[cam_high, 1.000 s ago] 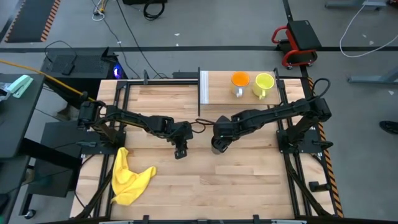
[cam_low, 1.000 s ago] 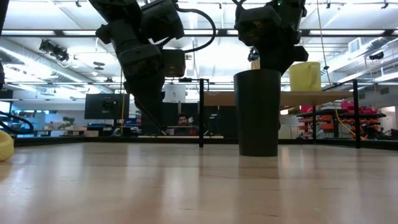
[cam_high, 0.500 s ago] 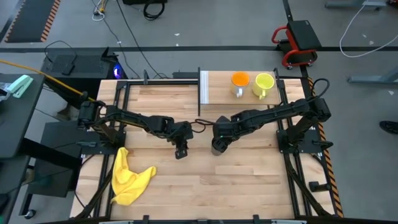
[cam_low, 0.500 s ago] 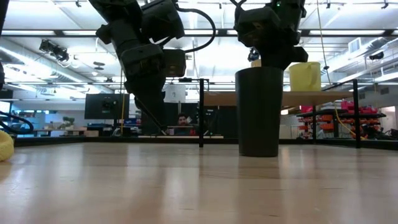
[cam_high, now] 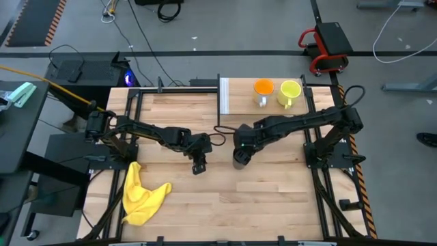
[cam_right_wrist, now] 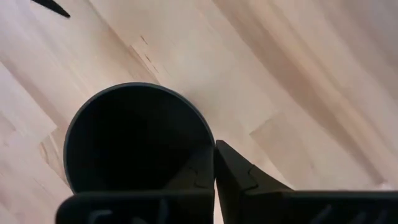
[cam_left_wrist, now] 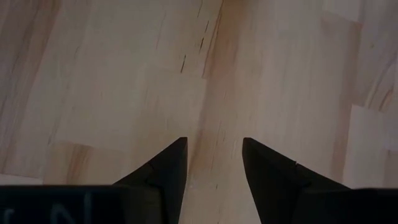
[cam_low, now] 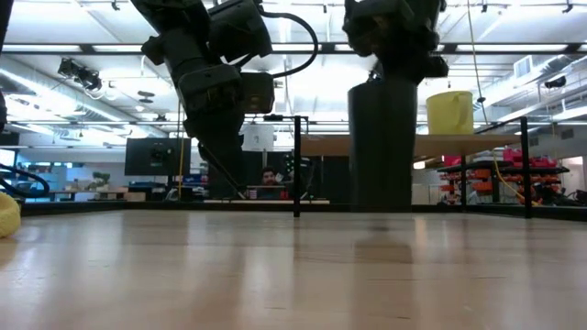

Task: Stack small to large cups/mugs on shelf
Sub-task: Put the black cup on the shelf

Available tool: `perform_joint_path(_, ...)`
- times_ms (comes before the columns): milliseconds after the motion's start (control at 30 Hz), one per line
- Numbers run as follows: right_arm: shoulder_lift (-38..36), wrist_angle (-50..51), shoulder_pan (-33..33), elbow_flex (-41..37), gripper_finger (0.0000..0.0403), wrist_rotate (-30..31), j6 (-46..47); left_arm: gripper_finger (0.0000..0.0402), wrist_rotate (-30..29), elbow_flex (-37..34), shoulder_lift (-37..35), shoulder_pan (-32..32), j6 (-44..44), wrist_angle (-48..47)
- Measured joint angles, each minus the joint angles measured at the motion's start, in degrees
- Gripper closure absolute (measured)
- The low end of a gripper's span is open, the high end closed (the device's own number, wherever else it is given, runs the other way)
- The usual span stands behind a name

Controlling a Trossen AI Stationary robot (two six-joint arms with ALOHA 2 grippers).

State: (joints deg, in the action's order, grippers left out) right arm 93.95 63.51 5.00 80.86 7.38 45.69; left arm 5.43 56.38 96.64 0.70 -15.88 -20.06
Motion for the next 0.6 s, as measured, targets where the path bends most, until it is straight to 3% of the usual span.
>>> perform_joint_path(367, 0.0, 14.3, -8.3, 16.2, 0.0401, 0.4, -7.7, 0.0239, -0.3, 0.0, 0.0, 0.0, -0.5, 0.6)
perform_joint_path(600, 0.0, 15.3, -14.4, 24.2, 0.0402, 1.9, -12.8, 0.0239, -0.4, 0.0, 0.0, 0.0, -1.5, 1.9)
